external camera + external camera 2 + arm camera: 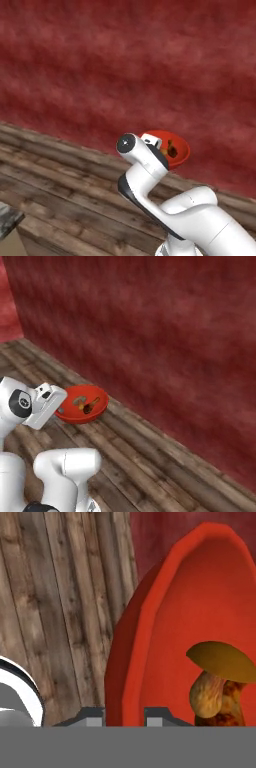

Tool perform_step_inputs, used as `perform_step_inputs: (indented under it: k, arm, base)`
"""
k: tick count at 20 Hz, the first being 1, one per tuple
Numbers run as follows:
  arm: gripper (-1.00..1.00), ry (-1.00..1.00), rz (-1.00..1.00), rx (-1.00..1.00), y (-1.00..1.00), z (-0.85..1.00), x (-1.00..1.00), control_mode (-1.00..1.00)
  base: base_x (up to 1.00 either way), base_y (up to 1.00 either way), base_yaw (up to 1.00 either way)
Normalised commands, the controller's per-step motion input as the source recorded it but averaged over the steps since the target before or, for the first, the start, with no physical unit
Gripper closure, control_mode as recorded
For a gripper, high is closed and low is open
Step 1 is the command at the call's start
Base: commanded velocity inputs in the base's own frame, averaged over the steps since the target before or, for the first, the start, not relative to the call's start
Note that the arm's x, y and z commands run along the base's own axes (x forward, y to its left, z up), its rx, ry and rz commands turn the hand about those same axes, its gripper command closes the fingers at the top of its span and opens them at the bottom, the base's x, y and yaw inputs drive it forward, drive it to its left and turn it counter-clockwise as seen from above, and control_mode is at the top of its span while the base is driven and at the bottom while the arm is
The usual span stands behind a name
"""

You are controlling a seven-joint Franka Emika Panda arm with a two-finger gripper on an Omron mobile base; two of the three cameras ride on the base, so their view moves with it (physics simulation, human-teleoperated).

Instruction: Pick the chicken drumstick and mushroom from their plates and place them in the bowl. Then put the bowl in the fridge.

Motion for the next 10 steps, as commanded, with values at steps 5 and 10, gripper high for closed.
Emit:
perform_step_inputs:
  k: [5, 10]
  arm:
    - [1.00, 0.00, 0.00, 0.00, 0.00, 0.00, 0.00, 1.00]
    - [1.00, 0.00, 0.00, 0.00, 0.00, 0.00, 0.00, 1.00]
  base:
    - [0.86, 0.00, 0.27]
    - [0.87, 0.00, 0.26]
